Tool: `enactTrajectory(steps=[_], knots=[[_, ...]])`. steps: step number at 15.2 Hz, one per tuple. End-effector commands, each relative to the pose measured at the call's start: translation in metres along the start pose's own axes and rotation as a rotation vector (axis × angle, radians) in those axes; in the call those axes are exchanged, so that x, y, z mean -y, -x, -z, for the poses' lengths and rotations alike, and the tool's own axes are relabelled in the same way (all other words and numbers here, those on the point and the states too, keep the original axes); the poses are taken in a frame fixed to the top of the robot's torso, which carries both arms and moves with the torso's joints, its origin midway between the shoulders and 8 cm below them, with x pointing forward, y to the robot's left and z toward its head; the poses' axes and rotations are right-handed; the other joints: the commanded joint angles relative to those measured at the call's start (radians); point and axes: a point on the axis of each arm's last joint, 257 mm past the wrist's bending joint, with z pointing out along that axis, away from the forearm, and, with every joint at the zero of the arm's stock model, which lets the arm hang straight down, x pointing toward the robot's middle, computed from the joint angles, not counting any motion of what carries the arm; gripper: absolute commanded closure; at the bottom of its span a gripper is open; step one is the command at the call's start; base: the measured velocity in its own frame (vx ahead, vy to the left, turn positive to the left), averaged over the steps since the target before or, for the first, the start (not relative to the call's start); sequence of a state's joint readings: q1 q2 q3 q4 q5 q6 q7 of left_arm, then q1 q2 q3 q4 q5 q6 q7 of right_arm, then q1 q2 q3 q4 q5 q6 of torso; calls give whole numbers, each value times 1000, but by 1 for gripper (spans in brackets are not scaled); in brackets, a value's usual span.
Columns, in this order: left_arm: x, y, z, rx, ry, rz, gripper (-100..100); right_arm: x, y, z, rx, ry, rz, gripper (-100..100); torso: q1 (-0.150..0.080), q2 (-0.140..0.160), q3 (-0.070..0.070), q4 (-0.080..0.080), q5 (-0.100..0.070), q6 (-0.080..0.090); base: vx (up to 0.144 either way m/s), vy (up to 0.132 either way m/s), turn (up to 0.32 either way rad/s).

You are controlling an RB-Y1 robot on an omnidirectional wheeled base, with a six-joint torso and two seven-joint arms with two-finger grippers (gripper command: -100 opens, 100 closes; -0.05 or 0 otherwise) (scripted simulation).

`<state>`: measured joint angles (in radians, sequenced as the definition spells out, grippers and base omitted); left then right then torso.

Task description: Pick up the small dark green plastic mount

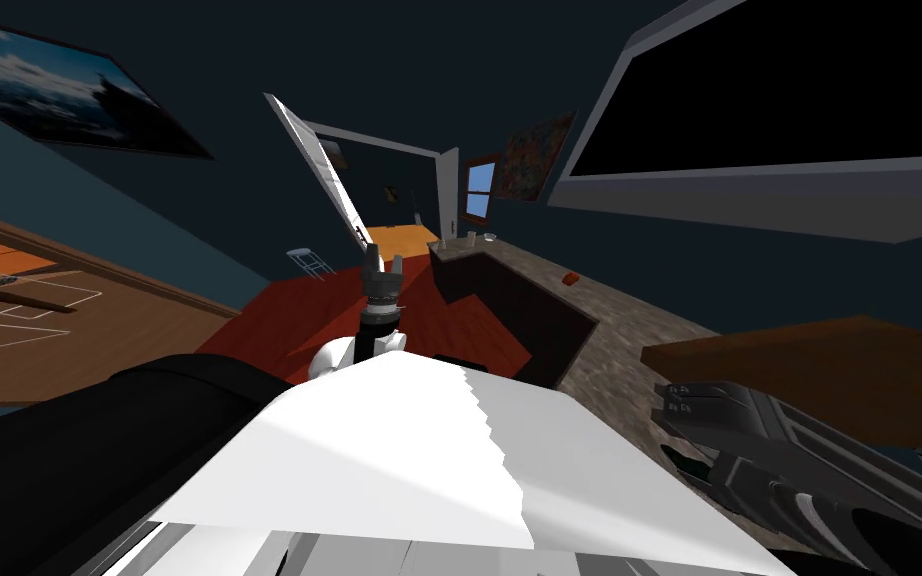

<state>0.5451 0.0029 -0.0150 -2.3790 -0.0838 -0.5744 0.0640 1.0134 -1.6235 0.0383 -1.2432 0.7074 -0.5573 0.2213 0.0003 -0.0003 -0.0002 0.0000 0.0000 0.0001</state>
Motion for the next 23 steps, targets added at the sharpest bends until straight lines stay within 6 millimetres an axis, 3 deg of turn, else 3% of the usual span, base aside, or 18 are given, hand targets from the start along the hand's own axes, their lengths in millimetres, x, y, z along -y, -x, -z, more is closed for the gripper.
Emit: enactTrajectory(steps=[1, 2, 3, 4, 16, 18, 19, 23], knots=[[0, 0, 0, 0, 0, 0, 0, 2, -22, 7, -57, 4, 22, -100, 0, 0, 0, 0, 0, 0, -3, -3, 91], [0, 0, 0, 0, 0, 0, 0, 2, -31, 9, -79, 8, 29, -100, 0, 0, 0, 0, 0, 0, -7, -4, 66], [0, 0, 0, 0, 0, 0, 0, 1, -22, 5, -51, 2, 17, -100, 0, 1, 0, 0, 0, 0, -4, -4, 20], [0, 0, 0, 0, 0, 0, 0, -5, -37, 4, -59, 3, 9, -100, 0, 1, 1, 0, 0, 0, 28, -1, 43], [0, 0, 0, 0, 0, 0, 0, -34, -86, -5, -65, 3, -10, -100, -1, -3, -2, -1, -1, 0, 53, 7, 34], [0, 0, 0, 0, 0, 0, 0, -33, -83, -5, -64, 4, -11, -100, -1, -3, -2, -1, -1, 0, 40, 5, 17], [0, 0, 0, 0, 0, 0, 0, -33, -84, -6, -65, 4, -9, 100, -1, -3, -2, -1, -1, 0, 10, 1, 0], [0, 0, 0, 0, 0, 0, 0, -34, -84, -6, -64, 7, -9, 100, -1, 0, 0, 0, 0, 0, 0, 0, 0]])
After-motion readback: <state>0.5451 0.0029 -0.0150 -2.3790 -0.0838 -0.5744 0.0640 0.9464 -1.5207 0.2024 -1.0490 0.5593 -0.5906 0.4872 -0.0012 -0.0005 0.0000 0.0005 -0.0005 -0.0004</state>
